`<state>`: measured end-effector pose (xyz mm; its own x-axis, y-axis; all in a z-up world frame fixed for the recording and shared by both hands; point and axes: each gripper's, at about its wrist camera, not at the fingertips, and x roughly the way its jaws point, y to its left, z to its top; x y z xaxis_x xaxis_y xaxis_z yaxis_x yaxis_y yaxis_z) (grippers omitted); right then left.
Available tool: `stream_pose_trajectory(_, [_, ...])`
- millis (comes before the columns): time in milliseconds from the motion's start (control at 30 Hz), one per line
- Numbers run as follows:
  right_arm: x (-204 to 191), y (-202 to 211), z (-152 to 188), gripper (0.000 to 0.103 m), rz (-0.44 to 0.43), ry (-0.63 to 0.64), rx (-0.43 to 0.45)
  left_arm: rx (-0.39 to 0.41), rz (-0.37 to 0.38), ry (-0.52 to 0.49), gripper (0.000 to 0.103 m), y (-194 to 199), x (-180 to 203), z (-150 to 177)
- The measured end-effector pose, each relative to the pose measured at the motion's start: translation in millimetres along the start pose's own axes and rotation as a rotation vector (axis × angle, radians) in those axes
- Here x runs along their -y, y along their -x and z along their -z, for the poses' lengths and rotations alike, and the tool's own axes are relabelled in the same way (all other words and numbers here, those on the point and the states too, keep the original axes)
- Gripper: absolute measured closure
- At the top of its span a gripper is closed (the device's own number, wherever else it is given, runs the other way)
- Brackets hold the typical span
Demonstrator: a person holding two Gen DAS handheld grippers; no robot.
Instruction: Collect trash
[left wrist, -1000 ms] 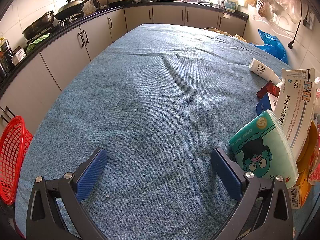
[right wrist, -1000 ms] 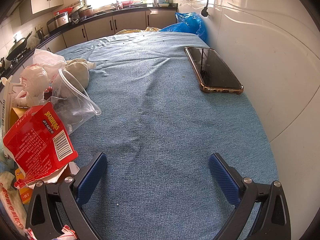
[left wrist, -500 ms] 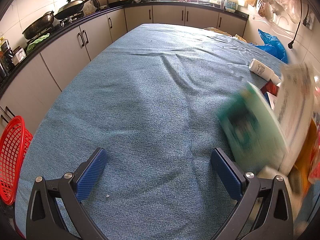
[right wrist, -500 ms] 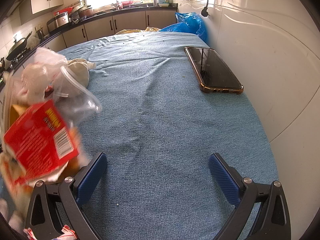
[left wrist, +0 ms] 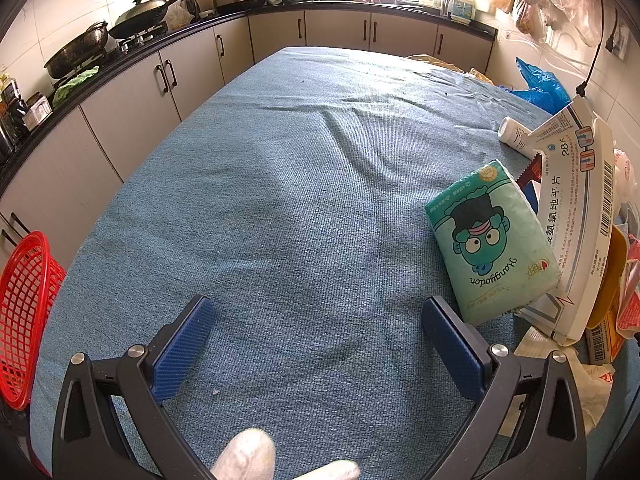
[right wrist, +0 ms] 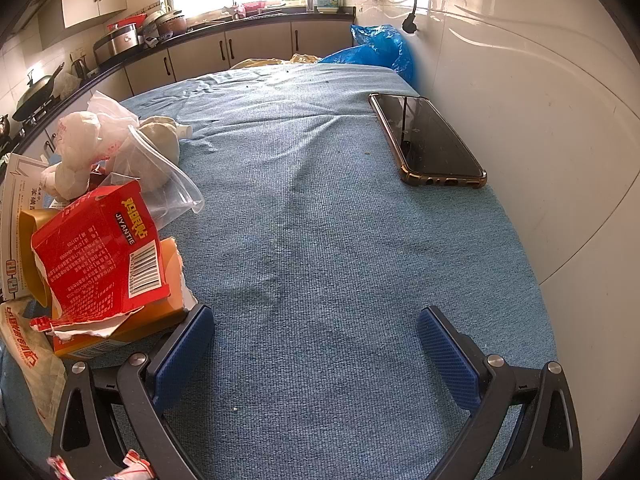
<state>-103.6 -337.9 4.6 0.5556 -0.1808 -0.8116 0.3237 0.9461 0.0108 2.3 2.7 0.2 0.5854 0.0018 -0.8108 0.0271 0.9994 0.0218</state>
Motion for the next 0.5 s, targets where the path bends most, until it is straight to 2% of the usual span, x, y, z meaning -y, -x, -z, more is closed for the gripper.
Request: stream_pose_trajectory(500, [6.2, -6.4, -1.4, 0.000, -0.012, 0.001, -0.020, 0.000, 0.000, -0.002, 0.000, -2.5, 2.1, -0.1])
